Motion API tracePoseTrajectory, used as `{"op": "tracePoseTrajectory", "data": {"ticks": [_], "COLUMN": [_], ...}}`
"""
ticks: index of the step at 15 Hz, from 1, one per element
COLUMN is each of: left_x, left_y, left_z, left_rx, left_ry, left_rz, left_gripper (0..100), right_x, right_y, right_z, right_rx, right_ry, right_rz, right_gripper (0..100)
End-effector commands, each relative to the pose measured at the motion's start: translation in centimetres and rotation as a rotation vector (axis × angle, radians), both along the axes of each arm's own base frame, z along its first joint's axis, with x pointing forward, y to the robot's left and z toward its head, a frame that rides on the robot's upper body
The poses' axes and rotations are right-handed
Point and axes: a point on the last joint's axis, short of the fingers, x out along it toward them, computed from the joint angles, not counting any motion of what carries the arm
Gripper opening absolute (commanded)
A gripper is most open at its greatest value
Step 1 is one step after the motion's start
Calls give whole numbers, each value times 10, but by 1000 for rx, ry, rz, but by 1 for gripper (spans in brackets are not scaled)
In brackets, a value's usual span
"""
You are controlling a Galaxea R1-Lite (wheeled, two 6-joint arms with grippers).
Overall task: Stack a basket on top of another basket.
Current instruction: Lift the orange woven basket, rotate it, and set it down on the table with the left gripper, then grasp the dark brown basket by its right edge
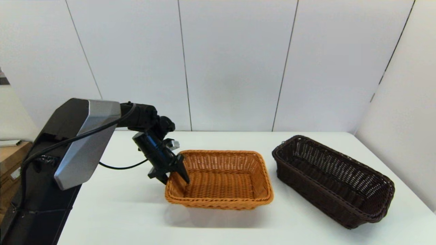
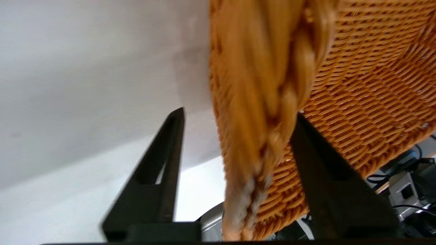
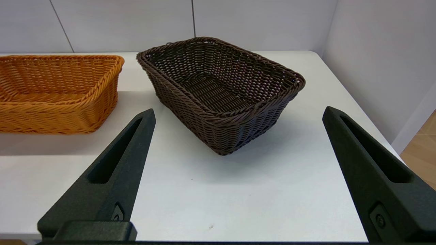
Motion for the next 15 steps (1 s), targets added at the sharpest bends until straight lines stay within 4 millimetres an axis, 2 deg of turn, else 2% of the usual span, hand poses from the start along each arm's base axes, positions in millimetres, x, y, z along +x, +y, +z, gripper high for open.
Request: {"op": "tracePoseTrajectory", "data": {"ticks": [1,4,5,7,9,11,12,13,15], "left_x": [-5,-37,-59,-110,-166,-232,-278,-320,-395], "left_y": [34,65,78,96,109,118,119,119,119], "left_z": [59,140,173,222,260,287,295,295,283], "left_rx": [-35,-74,-111,-101,32,130,172,185,200], "left_ry": [-126,-315,-382,-478,-601,-757,-841,-905,-1003], "left_rz": [75,132,162,233,394,501,535,550,570], "left_gripper": [100,100,100,100,100,100,100,100,100], "right_x": [0,0,0,0,0,0,0,0,0], "right_y": [0,0,0,0,0,0,0,0,0], "right_z": [0,0,0,0,0,0,0,0,0], "right_rx": [-1,1,-1,-1,1,1,1,1,1], "right_ry": [0,0,0,0,0,0,0,0,0], "right_rz": [0,0,0,0,0,0,0,0,0], "right_gripper": [100,100,100,100,100,100,100,100,100]}}
